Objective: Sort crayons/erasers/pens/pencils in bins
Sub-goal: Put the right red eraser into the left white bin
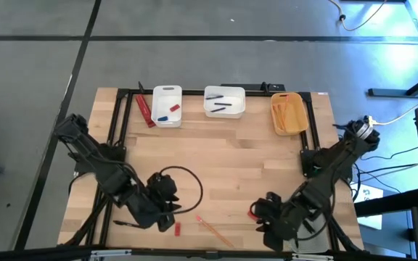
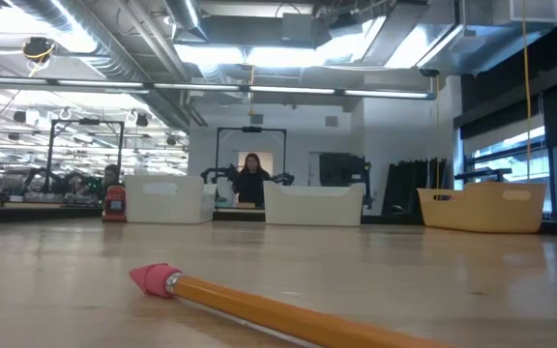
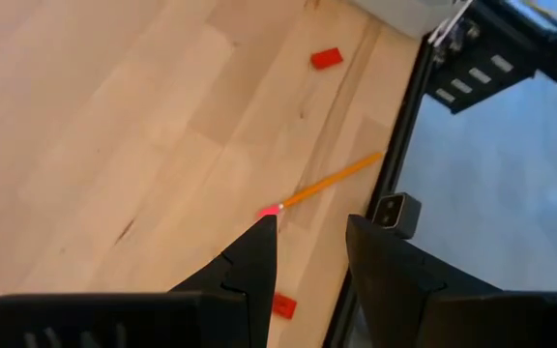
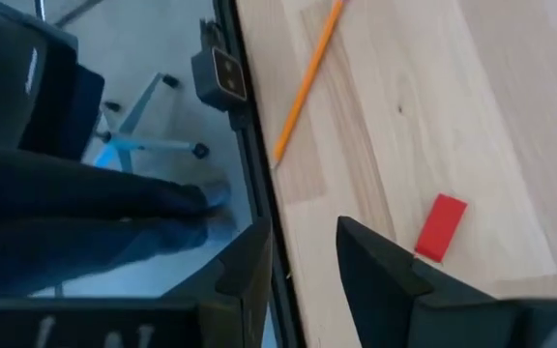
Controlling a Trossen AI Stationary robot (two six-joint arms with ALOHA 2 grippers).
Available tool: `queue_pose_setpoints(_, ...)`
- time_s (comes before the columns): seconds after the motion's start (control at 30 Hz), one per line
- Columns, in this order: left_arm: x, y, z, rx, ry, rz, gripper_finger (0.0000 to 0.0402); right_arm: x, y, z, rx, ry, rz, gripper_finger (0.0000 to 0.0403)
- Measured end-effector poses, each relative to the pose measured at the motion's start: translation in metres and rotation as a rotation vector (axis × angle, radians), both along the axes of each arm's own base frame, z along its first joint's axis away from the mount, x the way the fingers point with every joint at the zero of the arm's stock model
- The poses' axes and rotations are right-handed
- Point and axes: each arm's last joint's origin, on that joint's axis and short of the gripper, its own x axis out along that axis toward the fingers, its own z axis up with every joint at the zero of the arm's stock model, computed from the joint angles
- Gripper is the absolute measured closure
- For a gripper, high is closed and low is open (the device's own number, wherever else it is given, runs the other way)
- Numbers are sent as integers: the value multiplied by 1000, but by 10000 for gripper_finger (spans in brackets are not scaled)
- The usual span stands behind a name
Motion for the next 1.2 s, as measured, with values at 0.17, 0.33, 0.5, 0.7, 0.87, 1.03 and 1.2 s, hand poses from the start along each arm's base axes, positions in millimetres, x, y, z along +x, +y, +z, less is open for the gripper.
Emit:
queue_pose_setpoints(0.17,3,-5,-6,29,12,-13,282,11,-6,-8,-8,49,35,283)
queue_pose_setpoints(0.33,2,-5,-6,36,5,-9,282,23,-17,-19,-38,116,-2,285)
queue_pose_setpoints(0.5,2,-5,-6,37,4,-8,282,26,-18,-18,4,124,32,303)
queue_pose_setpoints(0.7,2,-5,-6,38,3,-9,282,28,-19,-18,31,139,19,287)
queue_pose_setpoints(0.87,2,-5,-6,56,3,-30,282,31,-23,-18,43,149,-20,252)
queue_pose_setpoints(1.03,2,-5,-6,61,2,-34,282,37,-25,-31,-15,173,-50,209)
queue_pose_setpoints(1.2,2,-5,-6,88,2,-65,282,48,-26,-59,-58,290,-57,198)
